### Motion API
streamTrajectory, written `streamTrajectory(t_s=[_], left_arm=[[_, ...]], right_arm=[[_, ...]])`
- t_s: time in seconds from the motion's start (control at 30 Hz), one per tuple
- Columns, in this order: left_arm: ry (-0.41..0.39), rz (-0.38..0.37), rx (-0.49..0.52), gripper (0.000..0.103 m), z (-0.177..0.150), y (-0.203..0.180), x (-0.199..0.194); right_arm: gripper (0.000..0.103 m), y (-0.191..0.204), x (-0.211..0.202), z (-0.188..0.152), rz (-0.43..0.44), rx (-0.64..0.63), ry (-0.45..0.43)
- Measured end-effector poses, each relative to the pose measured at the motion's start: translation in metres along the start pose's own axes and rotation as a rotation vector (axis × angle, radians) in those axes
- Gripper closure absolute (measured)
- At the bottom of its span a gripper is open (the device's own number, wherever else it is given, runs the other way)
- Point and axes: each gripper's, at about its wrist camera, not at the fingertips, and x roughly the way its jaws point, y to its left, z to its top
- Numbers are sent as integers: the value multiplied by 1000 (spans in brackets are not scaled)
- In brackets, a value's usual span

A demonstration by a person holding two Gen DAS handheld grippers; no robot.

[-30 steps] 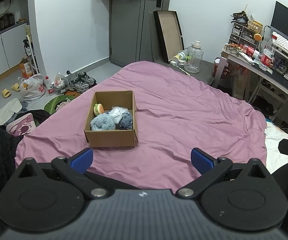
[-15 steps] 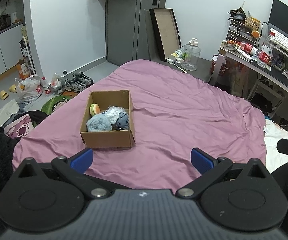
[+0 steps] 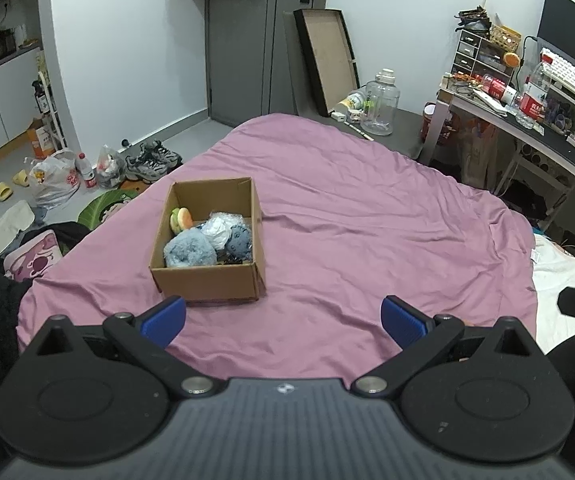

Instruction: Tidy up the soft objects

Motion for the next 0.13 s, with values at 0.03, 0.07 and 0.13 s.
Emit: streamTrajectory(t_s=[0.03, 0.07, 0.13], left_arm=[[-5, -3, 7, 0, 2, -1, 0], [-10, -5, 15, 0, 3, -3, 0], [-17, -12, 29, 0, 7, -6, 1]], right_arm=[[0, 0, 1, 0, 0, 0, 2], [0, -3, 4, 1, -2, 2, 5], [0, -8, 8, 1, -4, 8, 10]])
